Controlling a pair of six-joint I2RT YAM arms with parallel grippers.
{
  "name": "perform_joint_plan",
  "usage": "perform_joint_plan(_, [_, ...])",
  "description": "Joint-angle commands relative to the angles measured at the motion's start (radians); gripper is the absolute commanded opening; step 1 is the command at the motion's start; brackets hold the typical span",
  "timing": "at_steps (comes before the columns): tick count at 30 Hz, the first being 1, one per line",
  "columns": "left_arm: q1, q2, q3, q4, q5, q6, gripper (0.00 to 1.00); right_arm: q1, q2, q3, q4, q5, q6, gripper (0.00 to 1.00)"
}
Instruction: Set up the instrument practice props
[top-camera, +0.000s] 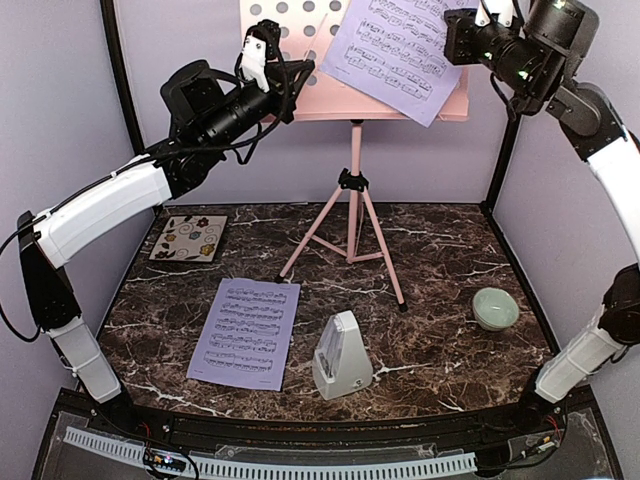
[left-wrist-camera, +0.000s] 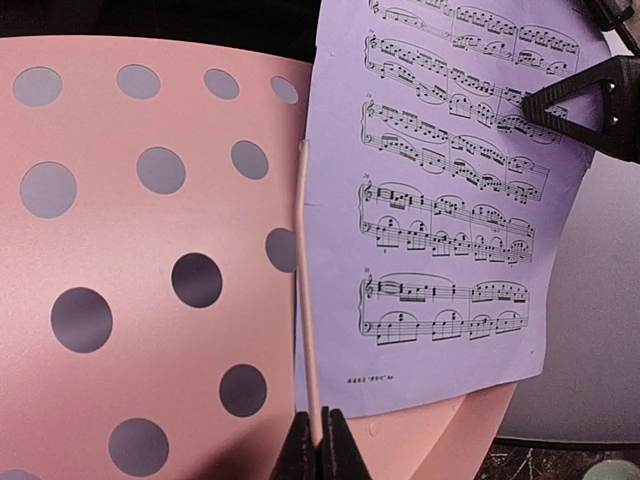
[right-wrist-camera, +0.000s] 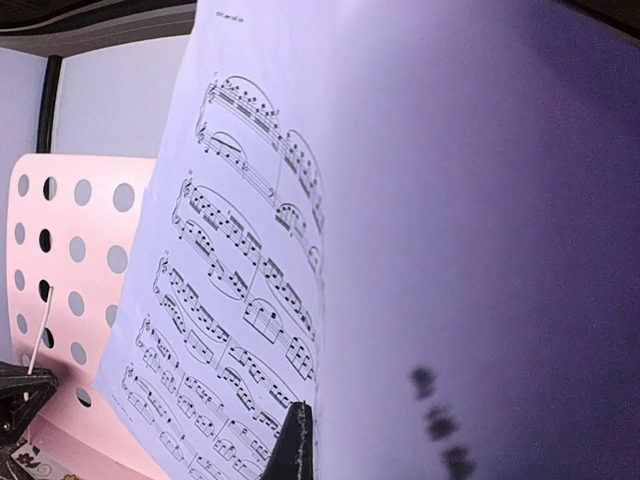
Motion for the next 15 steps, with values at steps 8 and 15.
perform_joint_plan(8, [-0.003,-0.058,-0.030,0.075,0.113,0.048,0.00,-0.001,0.051,0.055,0.037,-0.106,0.008,0.00])
perform_joint_plan(15, [-0.004,-0.058,-0.023,0.064,0.141,0.057,0.00,-0.001,0.135,0.127,0.071,-0.216,-0.037,0.00])
